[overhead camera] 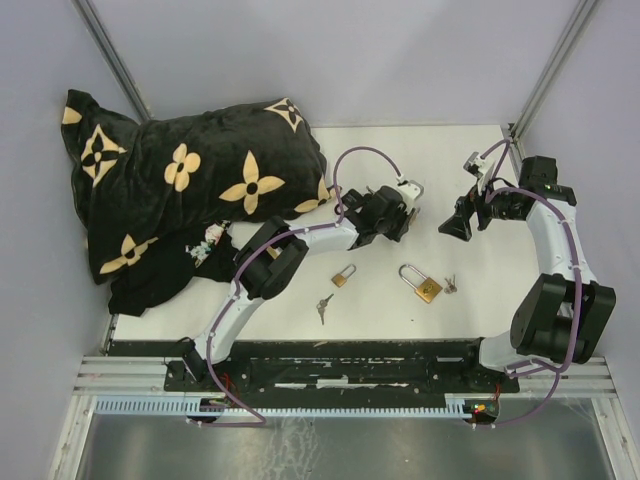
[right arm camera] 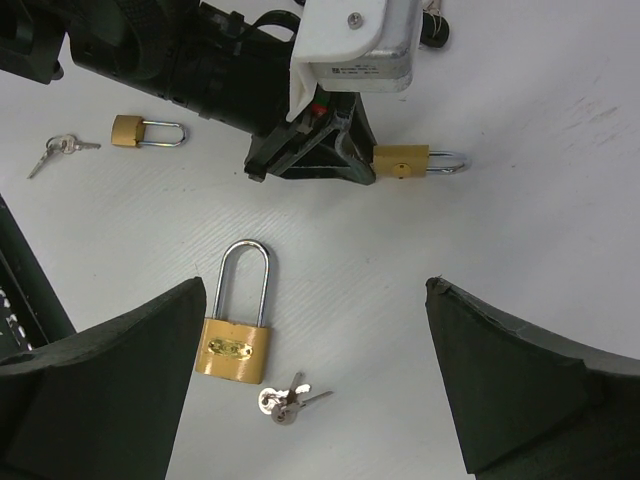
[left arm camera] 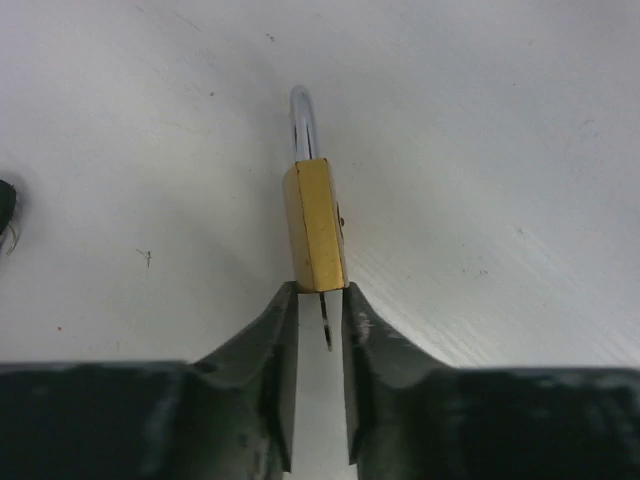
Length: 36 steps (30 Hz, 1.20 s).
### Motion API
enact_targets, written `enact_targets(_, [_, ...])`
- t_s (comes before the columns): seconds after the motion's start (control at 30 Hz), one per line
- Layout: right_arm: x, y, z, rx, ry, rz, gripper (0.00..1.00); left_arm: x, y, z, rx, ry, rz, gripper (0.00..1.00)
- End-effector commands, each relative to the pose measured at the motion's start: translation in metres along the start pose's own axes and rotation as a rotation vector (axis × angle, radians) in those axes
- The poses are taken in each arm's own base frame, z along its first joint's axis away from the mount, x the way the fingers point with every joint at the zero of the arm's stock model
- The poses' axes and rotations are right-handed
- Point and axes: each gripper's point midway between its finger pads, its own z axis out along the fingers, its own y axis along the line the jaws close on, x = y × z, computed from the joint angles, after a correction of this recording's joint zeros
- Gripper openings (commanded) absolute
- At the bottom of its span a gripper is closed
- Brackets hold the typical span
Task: Lock with the key
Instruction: Pick up the lock from the center of the board, then remove the key from the lock.
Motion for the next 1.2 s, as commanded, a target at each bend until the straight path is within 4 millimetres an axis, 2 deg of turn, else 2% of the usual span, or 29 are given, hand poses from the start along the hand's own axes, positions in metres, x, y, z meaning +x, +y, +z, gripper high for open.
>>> enact_targets(0.0, [-0.003, -0.001, -0.001, -0.007, -0.017, -0.007, 0.99, -0.024, 0.0, 0.001, -0.003, -0.051, 0.041, 0.19])
enact_targets(0.07, [-0.003, -0.001, -0.001, -0.006, -0.016, -0.007, 0.99, -0.027, 0.0, 0.0, 0.002, -0.056, 0.043, 0.06])
enact_targets(0.1, [-0.002, -0.002, -0.001, -0.003, -0.012, -0.007, 0.99, -0.028, -0.002, -0.001, 0.008, -0.057, 0.047, 0.03])
enact_targets(0.23, [0.011, -0.006, 0.0, 0.001, 0.033, -0.063, 0.99, -0.032, -0.012, -0.011, 0.074, -0.072, 0.084, 0.03])
enact_targets(0.27, [0.015, -0.007, 0.0, -0.004, 0.051, -0.102, 0.99, -0.042, -0.017, -0.02, 0.104, -0.104, 0.106, 0.03])
enact_targets(0.37, [0.031, -0.005, 0.0, -0.063, 0.098, -0.287, 0.99, -0.052, -0.031, -0.05, 0.189, -0.17, 0.216, 0.03])
enact_targets(0.43, [0.043, 0.004, 0.002, -0.145, 0.108, -0.453, 0.99, -0.05, -0.039, -0.067, 0.241, -0.197, 0.285, 0.03])
enact_targets(0.47, [0.047, 0.012, 0.003, -0.197, 0.103, -0.51, 0.99, -0.044, -0.042, -0.074, 0.267, -0.199, 0.318, 0.03])
enact_targets(0.5, [0.047, 0.015, 0.006, -0.23, 0.077, -0.583, 0.99, -0.045, -0.047, -0.082, 0.294, -0.212, 0.347, 0.03])
enact_targets(0.57, [0.043, 0.03, 0.009, -0.312, 0.012, -0.617, 0.99, -0.044, -0.055, -0.097, 0.348, -0.245, 0.4, 0.03])
enact_targets(0.7, [0.034, 0.056, 0.017, -0.474, -0.077, -0.622, 0.99, -0.041, -0.073, -0.118, 0.451, -0.321, 0.461, 0.03])
enact_targets(0.83, [0.038, 0.064, 0.027, -0.527, -0.102, -0.583, 0.99, -0.048, -0.093, -0.136, 0.556, -0.407, 0.486, 0.03])
enact_targets(0.97, [0.044, 0.07, 0.032, -0.556, -0.087, -0.565, 1.0, -0.055, -0.101, -0.143, 0.602, -0.448, 0.472, 0.03])
enact_targets(1.07, [0.047, 0.077, 0.037, -0.58, -0.079, -0.554, 0.94, -0.06, -0.108, -0.145, 0.632, -0.468, 0.457, 0.03])
enact_targets(1.17, [0.053, 0.074, 0.045, -0.573, -0.032, -0.545, 0.84, -0.066, -0.111, -0.148, 0.648, -0.486, 0.451, 0.03])
